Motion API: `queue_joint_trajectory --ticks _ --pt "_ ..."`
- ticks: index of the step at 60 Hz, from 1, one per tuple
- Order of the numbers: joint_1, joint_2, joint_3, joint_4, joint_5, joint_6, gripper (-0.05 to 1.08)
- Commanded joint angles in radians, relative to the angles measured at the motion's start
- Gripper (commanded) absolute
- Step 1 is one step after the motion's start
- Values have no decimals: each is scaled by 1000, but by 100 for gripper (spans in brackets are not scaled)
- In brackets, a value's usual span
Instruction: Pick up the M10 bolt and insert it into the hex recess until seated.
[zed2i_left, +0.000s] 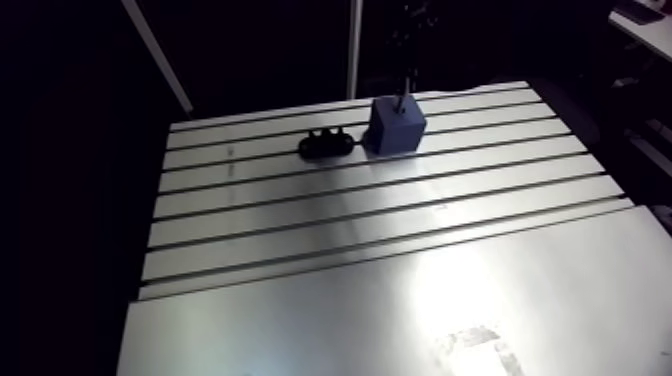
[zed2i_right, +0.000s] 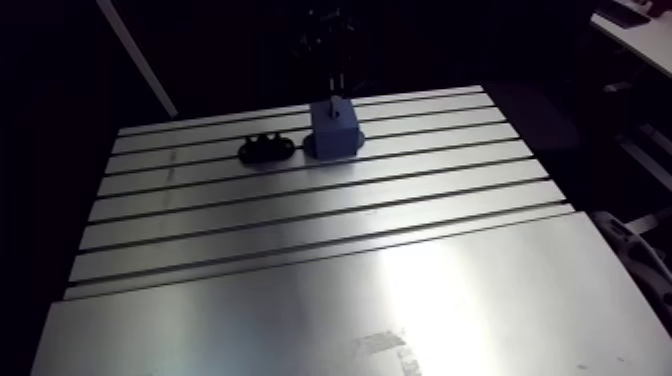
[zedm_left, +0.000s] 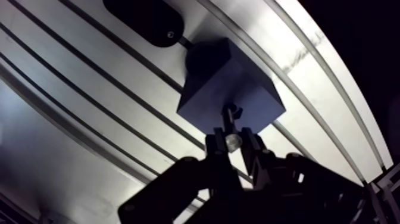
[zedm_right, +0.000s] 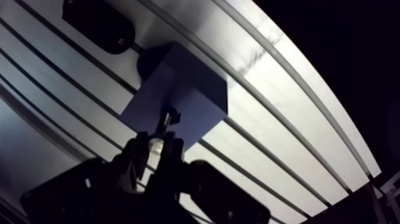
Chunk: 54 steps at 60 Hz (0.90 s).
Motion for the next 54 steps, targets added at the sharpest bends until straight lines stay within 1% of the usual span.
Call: queue_joint_trajectory --ticks 1,47,54 --pt "0 0 3 -1 0 -1 90" --pt "0 0 -3 -1 -1 -1 90" --pt "0 8 -3 -3 0 -3 90"
